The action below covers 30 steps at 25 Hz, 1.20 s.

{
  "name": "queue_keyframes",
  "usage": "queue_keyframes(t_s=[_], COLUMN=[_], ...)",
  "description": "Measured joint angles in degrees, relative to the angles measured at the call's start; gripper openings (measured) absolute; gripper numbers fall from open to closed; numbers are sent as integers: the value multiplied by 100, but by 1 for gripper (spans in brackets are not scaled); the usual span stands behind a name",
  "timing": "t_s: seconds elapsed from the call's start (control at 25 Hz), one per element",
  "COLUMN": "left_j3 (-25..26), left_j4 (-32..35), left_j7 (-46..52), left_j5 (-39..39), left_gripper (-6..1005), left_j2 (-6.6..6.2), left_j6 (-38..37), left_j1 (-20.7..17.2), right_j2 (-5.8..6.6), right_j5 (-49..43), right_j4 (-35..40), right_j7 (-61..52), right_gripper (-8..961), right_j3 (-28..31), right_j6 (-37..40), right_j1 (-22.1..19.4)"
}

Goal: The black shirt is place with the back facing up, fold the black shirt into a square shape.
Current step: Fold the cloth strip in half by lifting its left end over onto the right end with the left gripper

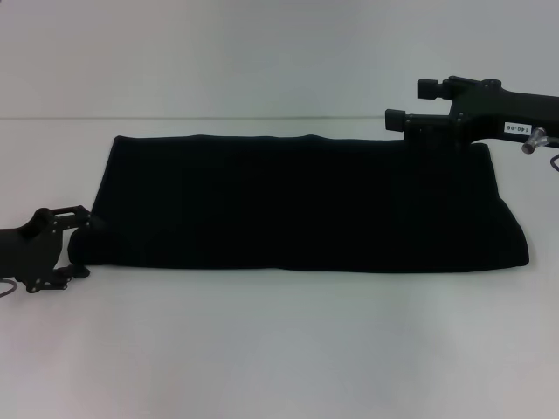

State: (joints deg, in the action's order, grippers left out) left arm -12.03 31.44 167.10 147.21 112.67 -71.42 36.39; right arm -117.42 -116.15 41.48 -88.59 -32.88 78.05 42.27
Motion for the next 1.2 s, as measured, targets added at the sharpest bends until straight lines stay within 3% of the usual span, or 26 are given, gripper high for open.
queue_keyframes(t_s=[1.2], left_j3=[-102], left_j4=[-80], left_j7=[-262], left_j5=[-168], left_gripper=[695], left_j2=[7], left_j6=[385], left_j1=[77], right_j2=[0], right_j5=[67], right_j4=[0], right_j7=[25], right_gripper=[908], right_j3=[-8], right_j6=[18], right_j1=[18])
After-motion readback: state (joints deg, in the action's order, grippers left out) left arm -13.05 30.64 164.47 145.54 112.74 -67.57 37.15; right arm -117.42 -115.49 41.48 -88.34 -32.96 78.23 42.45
